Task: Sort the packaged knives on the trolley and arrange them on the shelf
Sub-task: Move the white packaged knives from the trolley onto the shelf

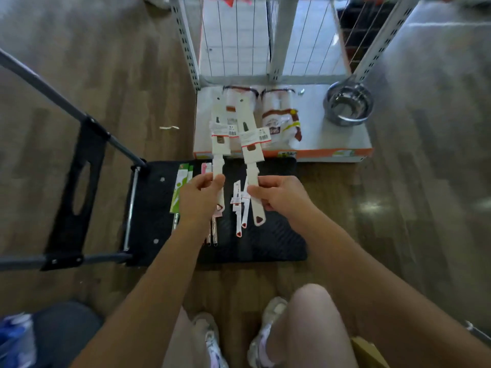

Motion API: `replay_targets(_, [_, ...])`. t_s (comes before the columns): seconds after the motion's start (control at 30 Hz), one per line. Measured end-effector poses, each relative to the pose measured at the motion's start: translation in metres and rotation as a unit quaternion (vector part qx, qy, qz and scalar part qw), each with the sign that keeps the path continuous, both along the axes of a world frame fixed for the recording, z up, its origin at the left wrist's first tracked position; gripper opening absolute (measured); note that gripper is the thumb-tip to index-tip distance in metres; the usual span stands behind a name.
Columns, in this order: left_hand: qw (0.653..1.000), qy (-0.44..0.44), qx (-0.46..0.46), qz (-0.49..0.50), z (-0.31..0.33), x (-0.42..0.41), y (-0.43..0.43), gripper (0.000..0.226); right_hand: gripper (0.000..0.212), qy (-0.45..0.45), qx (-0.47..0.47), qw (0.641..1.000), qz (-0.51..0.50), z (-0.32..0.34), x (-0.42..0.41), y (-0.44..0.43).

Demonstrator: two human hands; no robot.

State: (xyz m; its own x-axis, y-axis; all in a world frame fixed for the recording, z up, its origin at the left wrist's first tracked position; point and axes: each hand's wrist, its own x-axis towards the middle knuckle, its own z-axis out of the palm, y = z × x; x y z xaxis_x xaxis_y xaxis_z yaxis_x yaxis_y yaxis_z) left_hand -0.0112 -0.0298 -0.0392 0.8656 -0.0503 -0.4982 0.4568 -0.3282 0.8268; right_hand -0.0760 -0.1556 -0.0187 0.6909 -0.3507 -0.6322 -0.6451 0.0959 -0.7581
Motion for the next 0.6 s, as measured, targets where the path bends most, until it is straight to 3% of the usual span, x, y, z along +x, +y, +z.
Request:
replay_targets(0.1, [1.000, -0.010, -0.021, 0.011, 0.097, -0.013, -0.005, 0.026, 0.020, -0.026, 0.003, 1.000, -0.001, 0.098, -0.016, -0.006])
replay_targets(0.3, [0.995, -0.029, -0.094, 0.014, 0.248, -0.037, -0.025, 0.013, 0.011, -0.110, -0.006, 0.994, 0.004, 0.251, -0.038, -0.023])
replay_targets(0.5, [0.987, -0.047, -0.153, 0.001, 0.329, -0.055, -0.044, 0.006, 0.016, -0.172, -0.006, 0.985, 0.021, 0.325, -0.058, -0.040])
replay_targets(0.6, [0.985, -0.063, -0.160, -0.010, 0.350, -0.067, -0.047, 0.025, 0.011, -0.198, -0.003, 0.980, 0.018, 0.343, -0.064, -0.043])
